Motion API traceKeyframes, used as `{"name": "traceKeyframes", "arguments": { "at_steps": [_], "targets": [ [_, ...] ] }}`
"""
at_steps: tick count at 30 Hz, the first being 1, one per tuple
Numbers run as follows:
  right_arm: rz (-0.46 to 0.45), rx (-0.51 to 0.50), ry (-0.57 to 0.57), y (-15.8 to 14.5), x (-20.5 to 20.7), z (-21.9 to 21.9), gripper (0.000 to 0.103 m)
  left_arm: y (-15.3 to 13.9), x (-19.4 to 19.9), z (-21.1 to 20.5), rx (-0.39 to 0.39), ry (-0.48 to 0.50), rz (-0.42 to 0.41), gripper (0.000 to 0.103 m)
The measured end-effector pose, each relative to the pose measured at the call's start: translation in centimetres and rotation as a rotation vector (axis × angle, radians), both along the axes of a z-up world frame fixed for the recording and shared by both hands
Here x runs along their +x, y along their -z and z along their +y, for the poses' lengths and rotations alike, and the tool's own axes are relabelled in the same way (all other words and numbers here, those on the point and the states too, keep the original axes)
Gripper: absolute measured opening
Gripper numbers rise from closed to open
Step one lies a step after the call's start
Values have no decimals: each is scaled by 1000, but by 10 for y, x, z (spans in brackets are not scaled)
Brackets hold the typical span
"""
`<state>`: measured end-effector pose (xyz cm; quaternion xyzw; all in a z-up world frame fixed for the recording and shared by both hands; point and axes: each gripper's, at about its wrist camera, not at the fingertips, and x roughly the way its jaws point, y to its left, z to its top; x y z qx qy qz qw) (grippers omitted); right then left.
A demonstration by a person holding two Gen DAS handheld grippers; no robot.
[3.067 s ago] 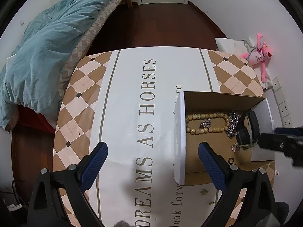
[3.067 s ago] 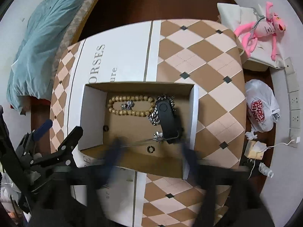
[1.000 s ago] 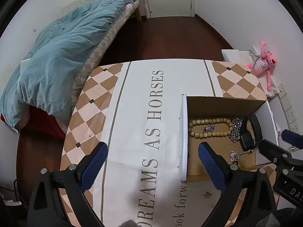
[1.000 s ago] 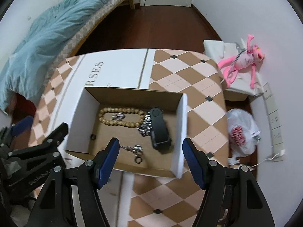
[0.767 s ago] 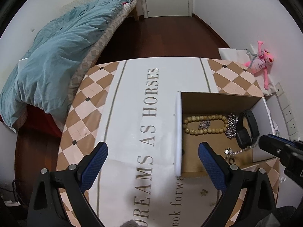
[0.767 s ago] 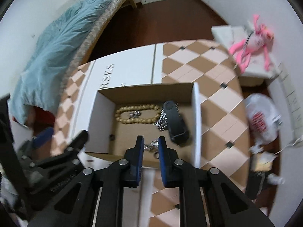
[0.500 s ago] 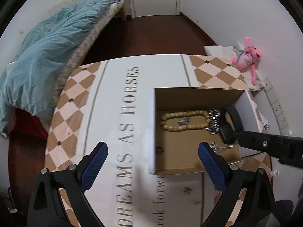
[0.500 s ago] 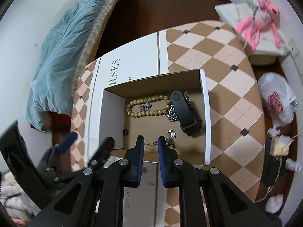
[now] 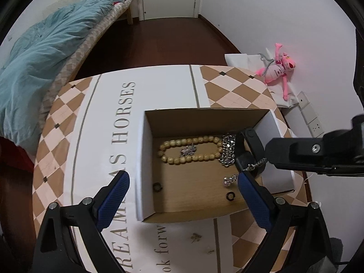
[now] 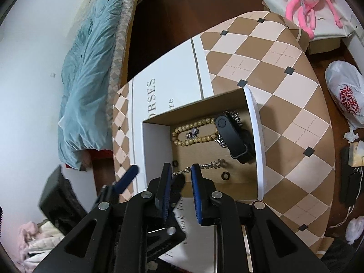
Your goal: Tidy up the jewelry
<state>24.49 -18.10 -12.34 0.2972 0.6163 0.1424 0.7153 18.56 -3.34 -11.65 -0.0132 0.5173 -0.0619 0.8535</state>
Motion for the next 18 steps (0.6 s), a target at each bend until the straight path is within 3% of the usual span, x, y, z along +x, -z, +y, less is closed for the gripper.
{"name": "traceKeyframes", "arguments": {
  "at_steps": [8, 18],
  "targets": [
    [10, 72, -4, -7, 2, -4, 19, -2, 12, -6, -19, 21, -6, 84],
    [11, 146, 9, -15, 5, -12, 19, -5, 14, -14, -61, 50, -12, 84]
  ]
}}
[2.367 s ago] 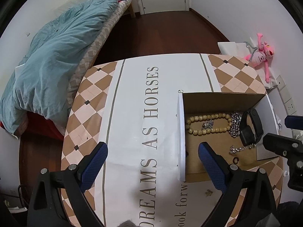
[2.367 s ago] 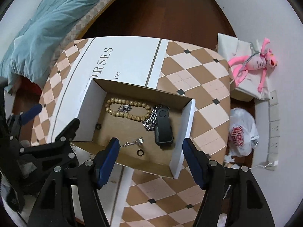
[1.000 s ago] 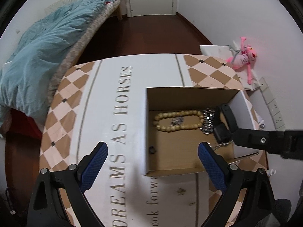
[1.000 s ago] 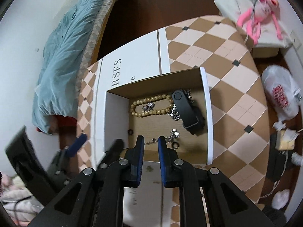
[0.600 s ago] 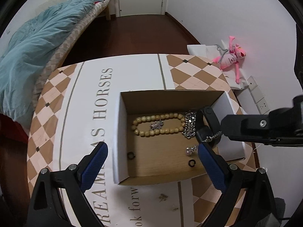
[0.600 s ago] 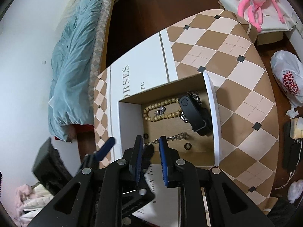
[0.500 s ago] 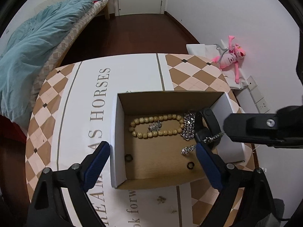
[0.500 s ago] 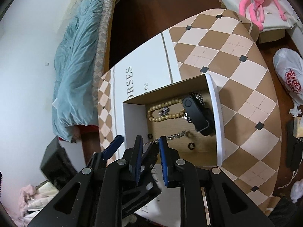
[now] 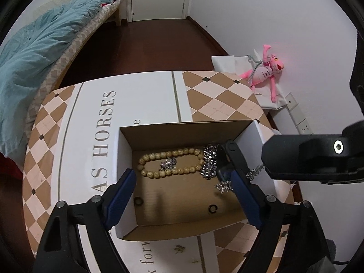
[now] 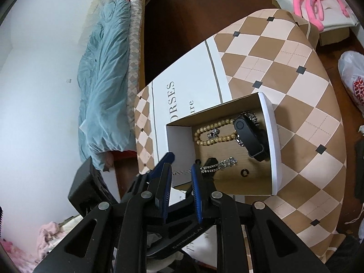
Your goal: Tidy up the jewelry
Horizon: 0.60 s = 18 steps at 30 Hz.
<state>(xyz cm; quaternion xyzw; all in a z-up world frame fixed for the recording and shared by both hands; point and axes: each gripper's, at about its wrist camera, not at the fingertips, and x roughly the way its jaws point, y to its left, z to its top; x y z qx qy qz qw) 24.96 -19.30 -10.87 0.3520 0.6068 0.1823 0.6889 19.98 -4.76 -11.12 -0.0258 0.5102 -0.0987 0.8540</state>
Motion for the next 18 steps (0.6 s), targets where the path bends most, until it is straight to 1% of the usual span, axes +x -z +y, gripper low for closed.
{"name": "traceKeyframes", "arguments": {
  "at_steps": [2, 5, 10, 13, 18],
  "targets": [
    [3, 10, 7, 0, 0, -2, 19, -1, 0, 0, -13, 0, 1, 83],
    [2, 21, 22, 0, 1, -6, 19, -2, 1, -1, -29, 4, 4, 73],
    [-7, -6, 41, -1, 2, -12, 19, -6, -1, 0, -56, 3, 6, 73],
    [-12, -41, 42, 1, 3, -11, 19, -8, -2, -1, -67, 4, 8, 73],
    [3, -38, 36, 9, 6, -10, 19, -9, -4, -1, -86, 10, 15, 73]
  ]
}}
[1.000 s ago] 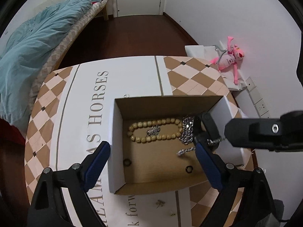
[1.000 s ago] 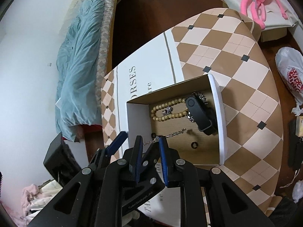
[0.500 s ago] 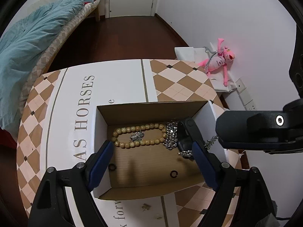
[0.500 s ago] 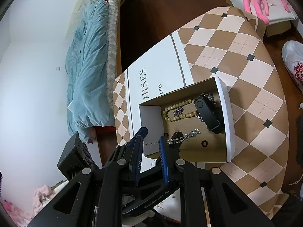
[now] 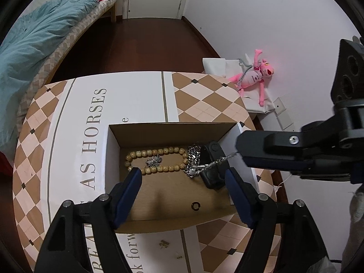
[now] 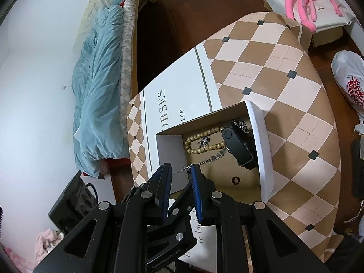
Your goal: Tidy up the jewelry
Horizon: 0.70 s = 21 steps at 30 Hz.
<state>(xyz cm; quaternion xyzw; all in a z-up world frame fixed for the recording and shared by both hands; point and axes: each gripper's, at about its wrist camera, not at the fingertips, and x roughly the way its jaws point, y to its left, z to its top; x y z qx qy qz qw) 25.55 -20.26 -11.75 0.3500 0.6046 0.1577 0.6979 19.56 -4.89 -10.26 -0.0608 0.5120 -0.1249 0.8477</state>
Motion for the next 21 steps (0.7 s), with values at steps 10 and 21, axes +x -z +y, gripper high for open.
{"name": "traceKeyframes", "arguments": {
  "at_steps": [10, 21],
  "targets": [
    [18, 69, -9, 4, -3, 4, 19, 9, 8, -3, -6, 19, 25, 43],
    [22, 63, 1, 2, -5, -4, 19, 1, 7, 9, -59, 11, -23, 2]
  ]
}}
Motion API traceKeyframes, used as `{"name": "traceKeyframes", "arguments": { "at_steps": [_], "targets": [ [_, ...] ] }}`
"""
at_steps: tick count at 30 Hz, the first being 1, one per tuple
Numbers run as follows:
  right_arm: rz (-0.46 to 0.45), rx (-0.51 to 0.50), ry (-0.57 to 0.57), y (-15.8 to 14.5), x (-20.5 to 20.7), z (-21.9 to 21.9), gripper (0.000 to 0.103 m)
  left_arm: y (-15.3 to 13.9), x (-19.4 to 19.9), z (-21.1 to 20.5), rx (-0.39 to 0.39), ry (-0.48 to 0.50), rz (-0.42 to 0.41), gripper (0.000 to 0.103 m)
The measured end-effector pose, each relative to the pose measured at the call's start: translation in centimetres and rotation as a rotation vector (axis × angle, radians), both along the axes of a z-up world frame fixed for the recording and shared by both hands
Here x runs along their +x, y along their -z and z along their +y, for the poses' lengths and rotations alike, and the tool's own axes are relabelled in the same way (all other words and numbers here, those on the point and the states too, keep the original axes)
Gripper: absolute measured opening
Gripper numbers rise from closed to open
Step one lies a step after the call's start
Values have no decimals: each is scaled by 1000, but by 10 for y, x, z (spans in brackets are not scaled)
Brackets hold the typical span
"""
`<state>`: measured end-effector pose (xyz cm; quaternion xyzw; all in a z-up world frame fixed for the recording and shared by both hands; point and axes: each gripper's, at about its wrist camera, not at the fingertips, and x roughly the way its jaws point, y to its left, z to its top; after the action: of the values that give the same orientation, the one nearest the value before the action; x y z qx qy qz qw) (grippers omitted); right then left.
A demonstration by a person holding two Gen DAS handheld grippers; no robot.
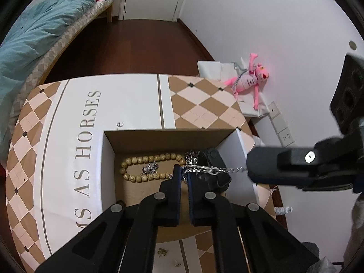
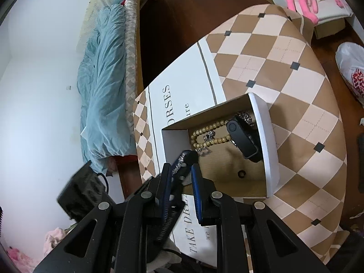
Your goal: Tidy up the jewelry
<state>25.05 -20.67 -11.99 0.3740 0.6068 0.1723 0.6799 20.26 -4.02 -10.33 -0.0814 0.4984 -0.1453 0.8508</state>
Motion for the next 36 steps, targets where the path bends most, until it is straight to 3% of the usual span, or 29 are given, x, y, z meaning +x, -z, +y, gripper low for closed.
{"name": "traceKeyframes", "arguments": {
  "at_steps": [2, 4, 5, 17, 20, 22, 23, 25, 27, 29, 31, 36],
  "targets": [
    [5, -10, 1, 3, -1, -2, 21, -4, 0, 2, -4, -7, -9, 2],
    [15, -2, 5, 6, -3, -5, 38, -8, 1, 5, -5, -15, -20, 2],
    [16, -7, 9, 7, -5, -7, 41, -9, 1, 6, -7, -19, -24, 2],
    [37, 10, 20, 13, -17, -24, 43, -8, 9, 25, -26, -61, -18, 2],
    [36, -17, 19, 15, -17, -25, 44, -4, 11, 18, -16, -32, 43, 5],
    [23, -72, 9, 13, -17, -22, 44, -1, 12, 14, 38, -41, 86, 5],
    [8, -116, 0, 11, -18, -20, 48, -1, 12, 14, 60, -44, 96, 8],
    [-34, -263, -28, 3, -20, -13, 70, -2, 12, 15, 95, -59, 114, 31],
    [-70, -395, -56, -2, -23, -8, 76, -7, 9, 18, 116, -73, 94, 99],
    [-97, -477, -72, -6, -27, -3, 79, -11, 7, 22, 121, -82, 72, 102],
    [-118, -539, -78, -9, -30, -1, 93, -12, 7, 23, 142, -93, 81, 102],
    [-163, -648, -74, -15, -37, 4, 96, -7, 10, 30, 116, -97, 152, 102]
  ]
}}
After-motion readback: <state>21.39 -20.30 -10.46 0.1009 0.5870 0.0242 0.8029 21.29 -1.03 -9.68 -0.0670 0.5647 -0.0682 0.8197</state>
